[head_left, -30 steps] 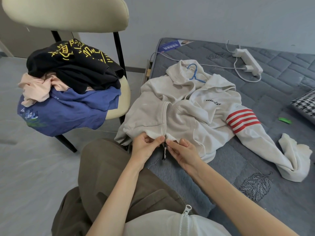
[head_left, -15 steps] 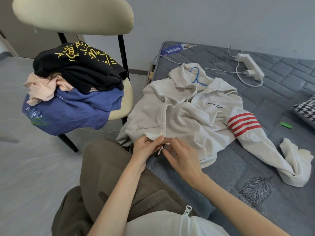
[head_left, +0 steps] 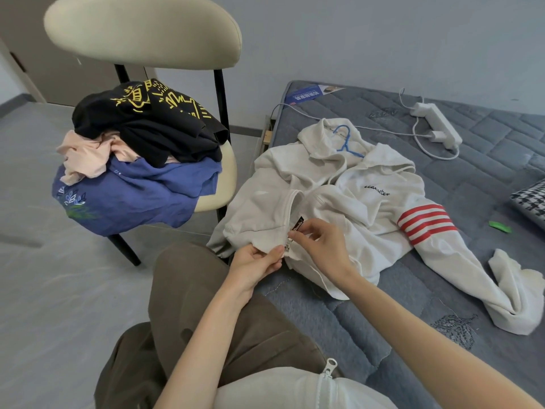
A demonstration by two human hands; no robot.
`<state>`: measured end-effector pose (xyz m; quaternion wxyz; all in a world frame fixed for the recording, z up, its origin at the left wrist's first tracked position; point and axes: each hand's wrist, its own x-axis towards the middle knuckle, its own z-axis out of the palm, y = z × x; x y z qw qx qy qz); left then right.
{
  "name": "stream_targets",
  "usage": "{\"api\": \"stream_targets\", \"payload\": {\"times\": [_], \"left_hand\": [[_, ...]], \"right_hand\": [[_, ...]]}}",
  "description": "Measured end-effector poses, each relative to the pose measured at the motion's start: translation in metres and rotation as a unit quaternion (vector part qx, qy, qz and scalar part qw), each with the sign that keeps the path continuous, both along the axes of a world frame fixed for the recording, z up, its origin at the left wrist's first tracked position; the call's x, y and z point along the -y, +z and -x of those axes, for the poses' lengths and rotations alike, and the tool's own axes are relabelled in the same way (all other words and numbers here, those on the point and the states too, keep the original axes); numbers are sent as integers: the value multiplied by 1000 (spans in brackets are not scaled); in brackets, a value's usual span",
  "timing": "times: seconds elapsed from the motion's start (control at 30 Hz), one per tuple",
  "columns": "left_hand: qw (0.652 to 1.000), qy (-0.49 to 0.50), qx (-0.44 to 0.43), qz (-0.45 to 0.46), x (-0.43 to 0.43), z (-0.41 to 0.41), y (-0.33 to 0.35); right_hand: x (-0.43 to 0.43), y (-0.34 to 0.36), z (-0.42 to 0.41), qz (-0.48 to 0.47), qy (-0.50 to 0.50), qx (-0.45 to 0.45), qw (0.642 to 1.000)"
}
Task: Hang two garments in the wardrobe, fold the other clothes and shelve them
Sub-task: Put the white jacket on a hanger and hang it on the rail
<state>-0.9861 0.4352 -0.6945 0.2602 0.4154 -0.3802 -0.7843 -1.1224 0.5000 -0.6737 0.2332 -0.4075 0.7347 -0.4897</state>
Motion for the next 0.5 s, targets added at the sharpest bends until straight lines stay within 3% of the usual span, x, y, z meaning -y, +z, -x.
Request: {"api": "stream_targets", "payload": {"times": [0.17, 0.27, 0.4, 0.5], "left_hand": [[1000, 4, 13, 18, 4, -10, 8], [1000, -3, 14, 13, 6, -20, 11], [999, -36, -4, -1, 2, -35, 12], [999, -47, -14, 3, -2, -39, 15]], "right_hand": [[5, 7, -10, 14, 3, 37, 999], [1, 14, -12, 6, 82, 35, 996], [-6, 26, -12, -37, 218, -51, 974], [-5, 33, -17, -40, 256, -118, 958]]}}
